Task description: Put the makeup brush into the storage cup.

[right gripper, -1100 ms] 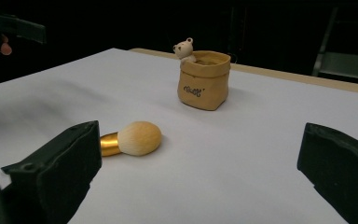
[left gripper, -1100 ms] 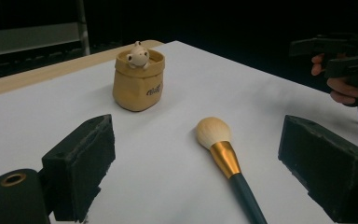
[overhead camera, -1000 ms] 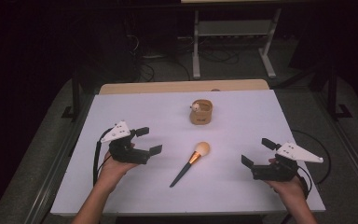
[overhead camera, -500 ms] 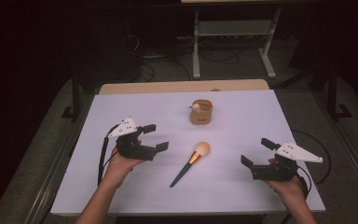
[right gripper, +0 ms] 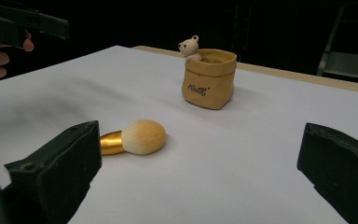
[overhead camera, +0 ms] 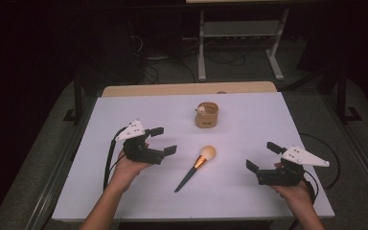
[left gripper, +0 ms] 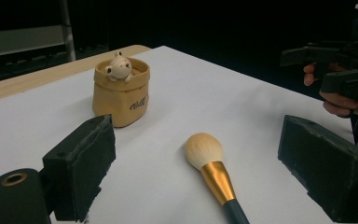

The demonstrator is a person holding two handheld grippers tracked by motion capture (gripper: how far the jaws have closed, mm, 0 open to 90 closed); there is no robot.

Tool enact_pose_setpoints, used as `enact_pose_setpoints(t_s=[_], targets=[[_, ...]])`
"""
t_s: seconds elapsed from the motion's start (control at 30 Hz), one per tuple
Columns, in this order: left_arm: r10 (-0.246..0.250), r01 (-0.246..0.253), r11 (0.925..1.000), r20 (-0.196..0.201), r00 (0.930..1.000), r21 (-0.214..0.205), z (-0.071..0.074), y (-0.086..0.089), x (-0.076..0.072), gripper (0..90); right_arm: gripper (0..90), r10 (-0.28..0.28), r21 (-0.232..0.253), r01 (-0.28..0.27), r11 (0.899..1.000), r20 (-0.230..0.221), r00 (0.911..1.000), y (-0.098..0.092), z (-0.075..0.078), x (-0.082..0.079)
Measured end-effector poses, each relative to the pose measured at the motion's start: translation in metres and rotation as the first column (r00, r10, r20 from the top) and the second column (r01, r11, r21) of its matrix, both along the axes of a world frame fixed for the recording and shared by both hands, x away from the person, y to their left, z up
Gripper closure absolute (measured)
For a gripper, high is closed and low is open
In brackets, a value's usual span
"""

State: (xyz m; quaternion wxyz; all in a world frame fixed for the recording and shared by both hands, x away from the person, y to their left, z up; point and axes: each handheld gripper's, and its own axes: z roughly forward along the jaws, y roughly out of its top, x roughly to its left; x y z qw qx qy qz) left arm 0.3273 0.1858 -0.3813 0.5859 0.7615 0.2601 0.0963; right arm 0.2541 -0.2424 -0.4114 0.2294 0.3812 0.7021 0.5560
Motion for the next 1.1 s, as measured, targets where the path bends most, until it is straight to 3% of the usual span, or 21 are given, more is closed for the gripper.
enact_pose_setpoints(t_s=[0.63, 1.1], targets=[[-0.049, 0.049, 0.9987, -0.001, 0.9988, 0.015, 0.000, -0.024, 0.007, 10.5, 0.0, -0.001, -0.002, 0.001, 1.000, 0.005, 1.0000, 0.000, 0.000, 0.000], [-0.057, 0.057, 0.9983, 0.000, 0.9984, 0.016, -0.001, -0.028, 0.009, 10.5, 0.0, 0.000, -0.007, 0.000, 1.000, -0.001, 1.0000, 0.001, -0.001, 0.001]])
